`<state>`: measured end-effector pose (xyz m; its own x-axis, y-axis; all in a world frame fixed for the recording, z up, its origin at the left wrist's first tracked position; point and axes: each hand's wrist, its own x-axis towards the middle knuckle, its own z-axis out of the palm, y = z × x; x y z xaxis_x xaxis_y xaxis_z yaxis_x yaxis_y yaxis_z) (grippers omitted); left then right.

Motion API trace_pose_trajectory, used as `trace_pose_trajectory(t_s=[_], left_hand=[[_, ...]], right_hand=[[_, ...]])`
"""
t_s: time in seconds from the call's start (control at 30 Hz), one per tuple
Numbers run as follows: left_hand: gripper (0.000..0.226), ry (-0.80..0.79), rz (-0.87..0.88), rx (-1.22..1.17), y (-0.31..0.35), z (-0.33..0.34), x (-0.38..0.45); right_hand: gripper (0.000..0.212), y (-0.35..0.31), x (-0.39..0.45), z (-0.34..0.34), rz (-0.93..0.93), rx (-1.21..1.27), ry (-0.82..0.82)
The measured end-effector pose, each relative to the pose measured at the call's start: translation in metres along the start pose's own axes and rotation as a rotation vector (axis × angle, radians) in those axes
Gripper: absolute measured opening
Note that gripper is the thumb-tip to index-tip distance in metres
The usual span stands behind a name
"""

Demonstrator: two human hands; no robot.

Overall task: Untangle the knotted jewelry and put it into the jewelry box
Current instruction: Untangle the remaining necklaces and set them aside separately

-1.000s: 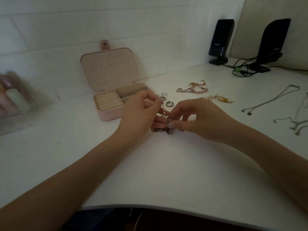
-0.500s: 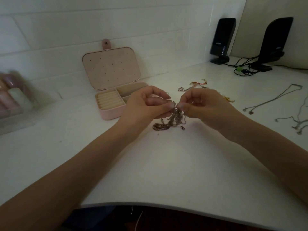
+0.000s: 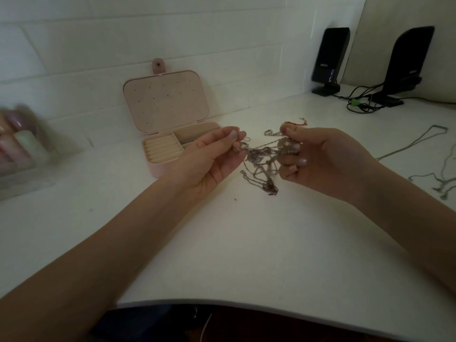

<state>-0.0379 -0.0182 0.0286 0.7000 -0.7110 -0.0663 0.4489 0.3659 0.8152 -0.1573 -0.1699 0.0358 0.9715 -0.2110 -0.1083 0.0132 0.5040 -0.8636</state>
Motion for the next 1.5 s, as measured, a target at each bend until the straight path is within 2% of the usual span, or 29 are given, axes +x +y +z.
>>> trace_pose_trajectory(t_s=[0.1, 0.17, 0.23, 0.4, 0.57, 0.73, 0.83, 1.0, 1.13, 1.33, 1.5], left_hand=[[0.009, 0.015, 0.05, 0.024, 0.002, -0.003, 0.002], [0.007, 0.014, 0.108, 0.087, 0.003, -0.005, 0.003], [0.006, 0.014, 0.177, 0.165, 0.002, -0.004, 0.002], [0.007, 0.014, 0.206, 0.206, 0.001, -0.001, -0.003], [0.006, -0.002, 0.181, 0.173, 0.0, 0.004, -0.004], [0.009, -0.047, 0.171, 0.194, -0.001, 0.005, -0.006], [0.013, -0.064, 0.197, 0.326, -0.002, 0.002, -0.005], [0.021, -0.113, 0.306, 0.747, -0.006, 0.001, -0.005], [0.018, -0.145, 0.443, 0.898, -0.005, 0.0, -0.008], [0.013, -0.066, 0.586, 1.017, -0.007, -0.004, -0.004], [0.017, -0.066, 0.605, 1.11, -0.01, -0.006, -0.001]], right_hand=[[0.011, -0.004, -0.003, 0.001, -0.021, -0.302, 0.027], [0.027, -0.005, -0.005, 0.004, -0.102, -0.743, 0.083], [0.028, -0.001, -0.005, 0.008, -0.189, -1.043, 0.123], [0.019, 0.004, -0.005, 0.01, -0.318, -0.983, 0.106], [0.015, 0.01, -0.003, 0.012, -0.359, -1.074, 0.102], [0.009, 0.017, 0.0, 0.013, -0.366, -1.035, 0.095], [0.01, 0.016, 0.001, 0.009, -0.374, -0.994, 0.1], [0.011, 0.016, 0.006, 0.004, -0.426, -0.914, 0.146], [0.009, 0.019, 0.007, 0.004, -0.435, -0.908, 0.133], [0.009, 0.017, 0.009, 0.004, -0.451, -0.885, 0.206], [0.011, 0.022, 0.01, 0.004, -0.5, -1.091, 0.251]])
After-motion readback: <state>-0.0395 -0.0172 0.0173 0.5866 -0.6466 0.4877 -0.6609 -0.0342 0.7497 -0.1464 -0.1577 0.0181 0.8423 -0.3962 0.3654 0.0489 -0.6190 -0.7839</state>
